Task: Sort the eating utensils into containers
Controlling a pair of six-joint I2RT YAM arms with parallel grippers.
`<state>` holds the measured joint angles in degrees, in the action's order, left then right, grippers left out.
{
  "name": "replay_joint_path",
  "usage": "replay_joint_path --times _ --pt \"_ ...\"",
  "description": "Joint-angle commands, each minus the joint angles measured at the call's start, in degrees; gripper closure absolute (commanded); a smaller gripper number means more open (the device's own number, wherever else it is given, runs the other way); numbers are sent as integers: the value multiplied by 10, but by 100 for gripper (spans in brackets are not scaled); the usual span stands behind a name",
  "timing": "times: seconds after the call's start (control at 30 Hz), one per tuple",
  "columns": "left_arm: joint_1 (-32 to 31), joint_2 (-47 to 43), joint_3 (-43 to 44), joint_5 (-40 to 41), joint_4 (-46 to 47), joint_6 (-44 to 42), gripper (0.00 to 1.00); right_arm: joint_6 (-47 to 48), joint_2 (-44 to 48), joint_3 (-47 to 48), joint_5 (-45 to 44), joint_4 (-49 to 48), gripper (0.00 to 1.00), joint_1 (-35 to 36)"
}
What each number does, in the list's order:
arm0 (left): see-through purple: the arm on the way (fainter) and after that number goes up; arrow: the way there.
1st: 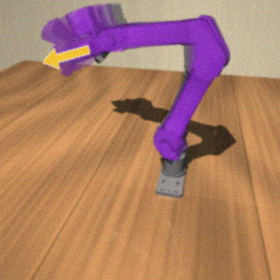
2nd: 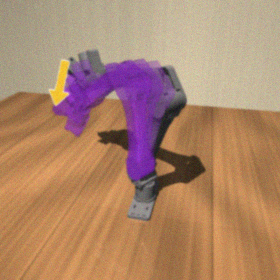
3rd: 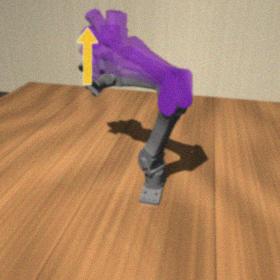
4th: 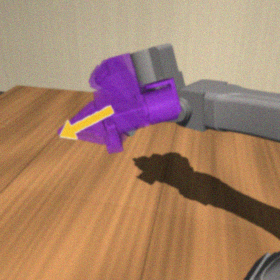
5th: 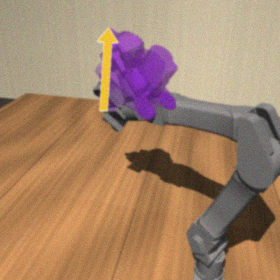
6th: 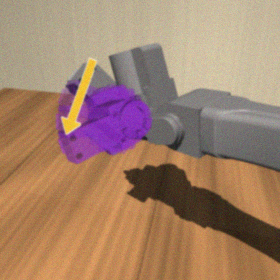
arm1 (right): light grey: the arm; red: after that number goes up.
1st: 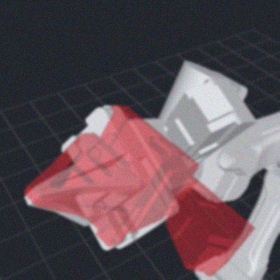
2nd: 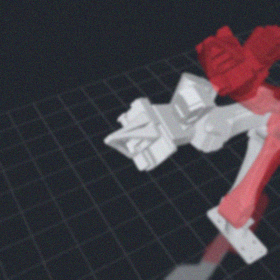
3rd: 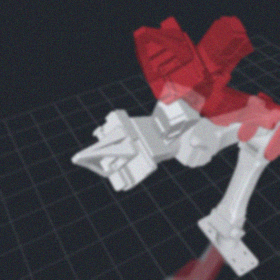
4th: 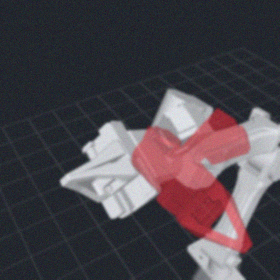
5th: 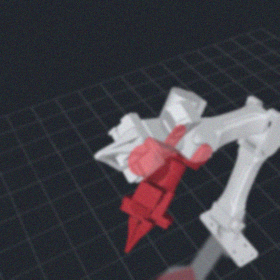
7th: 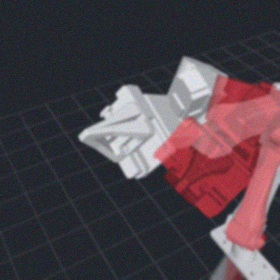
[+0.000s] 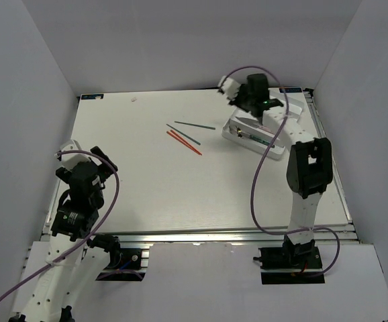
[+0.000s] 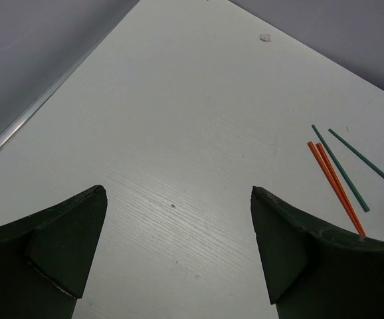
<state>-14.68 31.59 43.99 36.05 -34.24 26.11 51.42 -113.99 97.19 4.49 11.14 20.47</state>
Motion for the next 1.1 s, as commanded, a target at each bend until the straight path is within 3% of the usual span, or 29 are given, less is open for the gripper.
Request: replay_joint_path --times 0.0,0.23,0.57,0.73,0.8,0.9,0.93,1.07 --pt "3 4 3 -26 14 -6 2 51 -52 67 -42 -61 100 -52" --pt "0 20 2 -33 13 -7 2 117 -130 127 -26 -82 100 -113" --pt "-2 44 6 -29 9 -8 2 150 -152 50 18 -158 100 -147" --pt "-2 51 6 -25 8 -8 2 155 -168 56 27 -156 95 -160" --pt "-2 51 6 -21 8 -8 2 155 -163 45 41 -157 87 -163" --pt "-2 51 7 -19 8 -8 2 155 -161 36 41 -169 66 -165" --pt "-2 49 7 -19 8 -8 2 155 -162 38 40 -168 11 -165" --pt "-2 45 6 -17 8 -8 2 138 -143 39 47 -167 11 -164"
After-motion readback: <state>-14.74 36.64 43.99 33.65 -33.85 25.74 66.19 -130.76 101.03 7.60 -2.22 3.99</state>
